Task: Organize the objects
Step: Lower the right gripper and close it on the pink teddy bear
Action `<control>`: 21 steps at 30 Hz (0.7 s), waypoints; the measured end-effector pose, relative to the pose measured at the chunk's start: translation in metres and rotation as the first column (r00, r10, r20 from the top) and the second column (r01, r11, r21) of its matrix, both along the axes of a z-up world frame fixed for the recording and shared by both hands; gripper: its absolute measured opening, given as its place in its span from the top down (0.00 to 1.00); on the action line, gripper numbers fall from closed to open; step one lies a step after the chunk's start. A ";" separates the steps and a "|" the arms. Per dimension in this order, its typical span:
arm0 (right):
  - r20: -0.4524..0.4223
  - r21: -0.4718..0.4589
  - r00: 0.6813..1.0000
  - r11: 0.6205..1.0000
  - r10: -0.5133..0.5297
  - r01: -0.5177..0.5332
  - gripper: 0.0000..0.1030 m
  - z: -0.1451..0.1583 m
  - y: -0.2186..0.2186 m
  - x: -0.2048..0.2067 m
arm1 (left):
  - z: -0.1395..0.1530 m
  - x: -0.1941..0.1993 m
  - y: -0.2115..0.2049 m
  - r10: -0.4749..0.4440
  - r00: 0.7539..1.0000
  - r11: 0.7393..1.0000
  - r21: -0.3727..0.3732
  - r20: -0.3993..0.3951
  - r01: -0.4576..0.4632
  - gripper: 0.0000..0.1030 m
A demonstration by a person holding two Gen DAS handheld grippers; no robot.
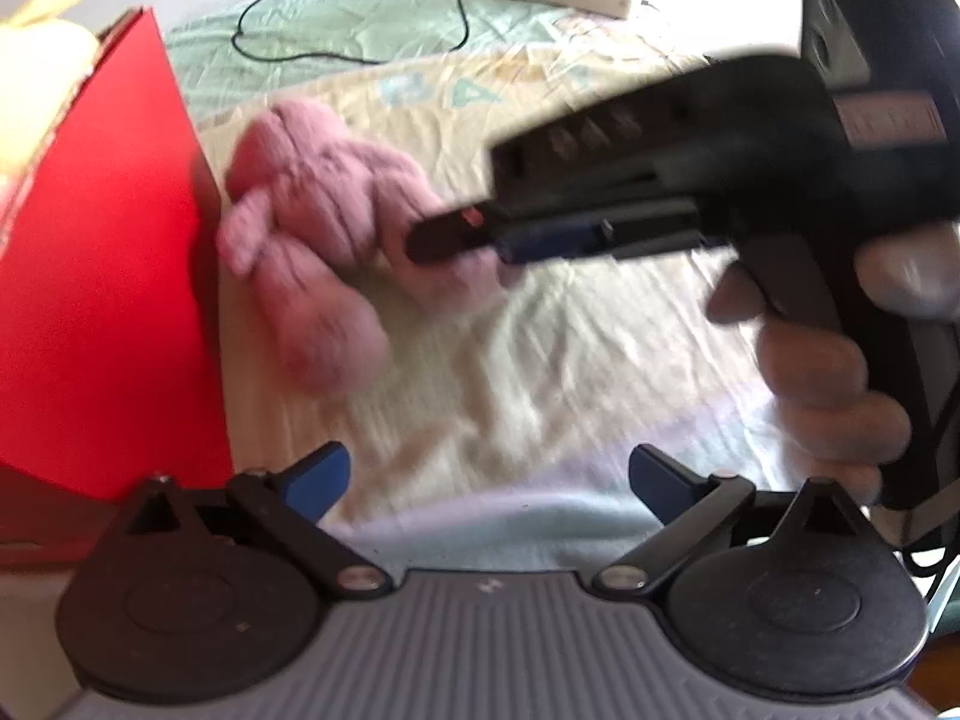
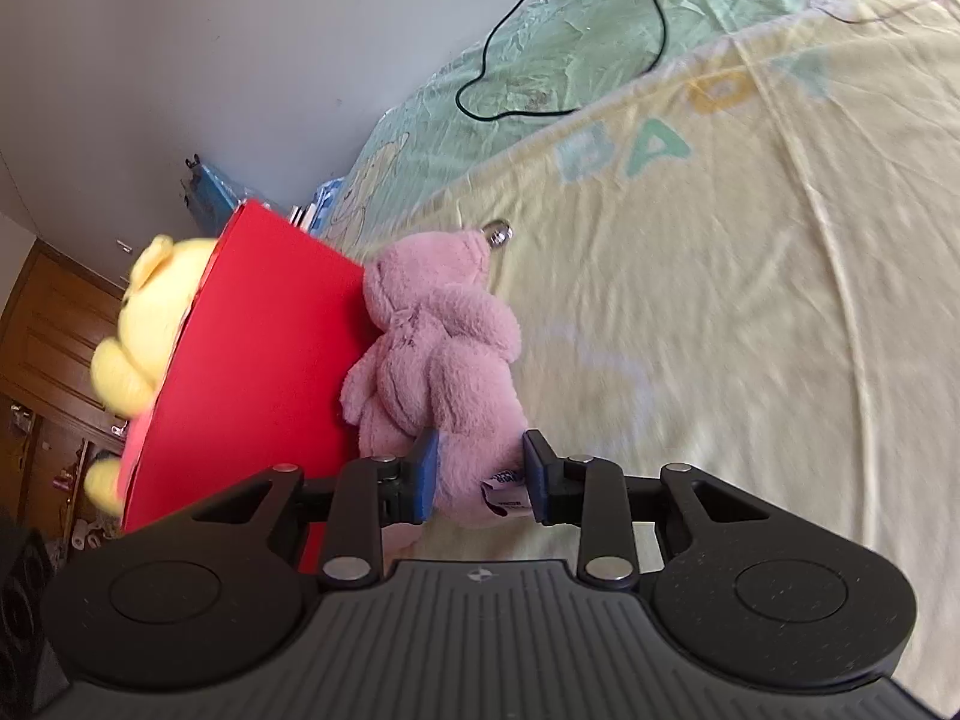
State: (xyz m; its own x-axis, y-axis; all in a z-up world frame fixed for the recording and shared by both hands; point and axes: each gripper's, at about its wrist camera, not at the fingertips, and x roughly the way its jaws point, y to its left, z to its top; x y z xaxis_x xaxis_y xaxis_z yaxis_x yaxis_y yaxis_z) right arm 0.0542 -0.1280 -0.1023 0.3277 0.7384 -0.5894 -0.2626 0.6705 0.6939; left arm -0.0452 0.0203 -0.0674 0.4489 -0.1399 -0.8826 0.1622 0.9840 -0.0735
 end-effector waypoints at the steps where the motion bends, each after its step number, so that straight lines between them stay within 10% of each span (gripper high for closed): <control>1: -0.008 0.000 1.000 1.000 -0.004 0.004 0.69 0.000 -0.005 -0.005 | 0.002 -0.002 0.001 -0.006 1.000 1.000 -0.005 0.004 0.006 0.04; 21: -0.157 0.079 0.978 0.986 -0.136 0.150 0.55 -0.010 -0.078 -0.071 | 0.009 -0.003 -0.012 -0.067 0.998 0.982 -0.174 0.009 0.068 0.03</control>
State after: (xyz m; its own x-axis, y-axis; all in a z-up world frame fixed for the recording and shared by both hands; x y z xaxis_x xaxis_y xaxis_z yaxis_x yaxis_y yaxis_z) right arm -0.0170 -0.2056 -0.1120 0.3460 0.7428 -0.5731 -0.0565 0.6263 0.7776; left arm -0.0485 0.0078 -0.0581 0.4355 -0.3214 -0.8409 0.2281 0.9430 -0.2423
